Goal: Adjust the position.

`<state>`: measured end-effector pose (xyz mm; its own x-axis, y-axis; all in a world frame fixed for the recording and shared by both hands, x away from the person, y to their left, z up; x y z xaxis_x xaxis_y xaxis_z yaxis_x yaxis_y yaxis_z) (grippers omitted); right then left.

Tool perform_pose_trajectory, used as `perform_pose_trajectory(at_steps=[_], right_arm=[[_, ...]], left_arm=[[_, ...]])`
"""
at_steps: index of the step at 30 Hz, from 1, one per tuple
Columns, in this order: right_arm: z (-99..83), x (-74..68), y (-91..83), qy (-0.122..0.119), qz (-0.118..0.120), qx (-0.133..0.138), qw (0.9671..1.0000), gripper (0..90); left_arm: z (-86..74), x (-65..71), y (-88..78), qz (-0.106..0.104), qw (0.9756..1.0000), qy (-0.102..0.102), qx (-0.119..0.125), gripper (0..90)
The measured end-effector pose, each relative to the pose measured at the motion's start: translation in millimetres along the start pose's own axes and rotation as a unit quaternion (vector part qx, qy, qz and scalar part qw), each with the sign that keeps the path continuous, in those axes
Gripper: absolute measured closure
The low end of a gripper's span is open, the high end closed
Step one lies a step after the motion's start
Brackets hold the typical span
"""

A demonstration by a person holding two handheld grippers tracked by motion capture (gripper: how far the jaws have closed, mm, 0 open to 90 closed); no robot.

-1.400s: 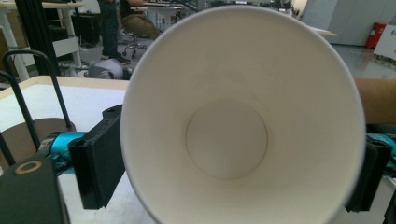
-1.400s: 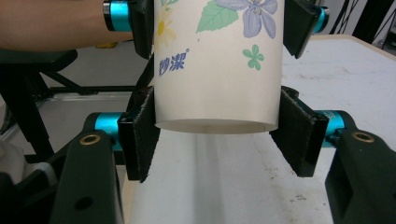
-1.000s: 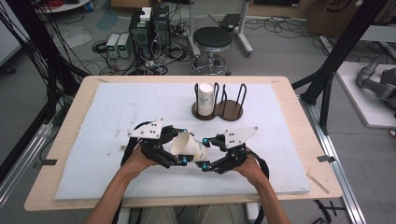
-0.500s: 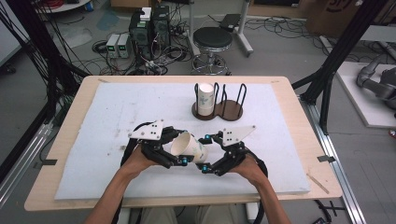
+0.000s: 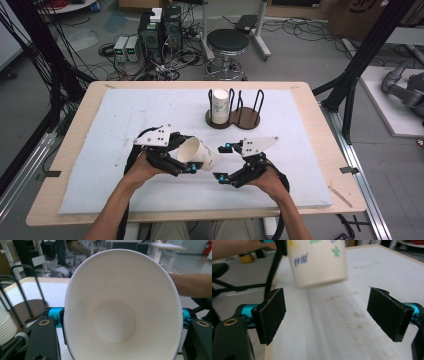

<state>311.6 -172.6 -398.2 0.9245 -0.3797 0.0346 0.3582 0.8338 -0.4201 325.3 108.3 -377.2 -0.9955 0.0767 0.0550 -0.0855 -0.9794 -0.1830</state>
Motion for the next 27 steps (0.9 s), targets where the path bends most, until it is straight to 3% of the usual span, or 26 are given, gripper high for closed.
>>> perform_pose_trajectory(at_steps=[4, 7, 11, 12, 13, 14, 15, 19, 23, 25, 26, 27], right_arm=[[-9.0, 6.1, -11.2, 0.016, -0.057, 0.0, 0.9983, 15.8], [-16.8, 11.4, -18.9, 0.03, -0.103, -0.004, 0.9942, 15.8], [-27.6, 15.9, -27.7, 0.056, -0.137, -0.007, 0.989, 15.9], [-30.0, 17.1, -29.4, 0.059, -0.147, -0.008, 0.9873, 15.9], [-32.9, 18.2, -31.5, 0.066, -0.159, -0.012, 0.9849, 15.9], [-34.7, 19.1, -32.4, 0.068, -0.17, -0.015, 0.9831, 15.9], [-37.2, 20.0, -33.8, 0.071, -0.183, -0.02, 0.9803, 15.9], [-49.0, 23.3, -39.0, 0.094, -0.236, -0.038, 0.9663, 15.9], [-61.3, 28.1, -43.8, 0.109, -0.281, -0.047, 0.9523, 15.9], [-66.9, 30.2, -45.8, 0.115, -0.299, -0.055, 0.9457, 15.9], [-69.5, 31.1, -46.6, 0.122, -0.306, -0.057, 0.9425, 15.9], [-72.1, 31.9, -47.2, 0.126, -0.31, -0.058, 0.9407, 15.9]], left_arm=[[7.9, -6.3, -10.3, 0.019, 0.9989, -0.005, -0.043, 32.6], [13.3, -11.5, -15.7, 0.029, 0.9964, -0.007, -0.08, 32.6], [21.8, -20.0, -21.7, 0.04, 0.9901, -0.01, -0.134, 32.5], [21.8, -20.0, -21.7, 0.04, 0.9901, -0.01, -0.134, 32.5], [25.7, -24.0, -22.9, 0.046, 0.9861, -0.014, -0.159, 32.4], [27.6, -26.1, -23.2, 0.048, 0.9841, -0.016, -0.171, 32.4], [27.6, -26.1, -23.2, 0.048, 0.9841, -0.016, -0.171, 32.2], [33.1, -35.5, -21.8, 0.055, 0.9726, -0.017, -0.225, 32.1], [31.5, -42.4, -18.5, 0.057, 0.9631, -0.021, -0.262, 32.1], [29.7, -45.6, -17.8, 0.058, 0.959, -0.024, -0.276, 32.0], [29.7, -45.6, -17.8, 0.058, 0.959, -0.024, -0.276, 32.0], [27.1, -48.1, -16.9, 0.057, 0.9566, -0.027, -0.284, 32.0]])
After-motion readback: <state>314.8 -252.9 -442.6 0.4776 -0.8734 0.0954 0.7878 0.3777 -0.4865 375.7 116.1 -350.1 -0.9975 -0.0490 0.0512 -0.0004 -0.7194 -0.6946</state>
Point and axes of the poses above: each handheld gripper's, and its own axes: y roughly forward along the jaws, z roughly out of its top, x roughly to its right, the point moved 1 cm from there along y, roughly forward along the jaws, and after that the axes turned 10 degrees about -z, right-handed, at the moved point
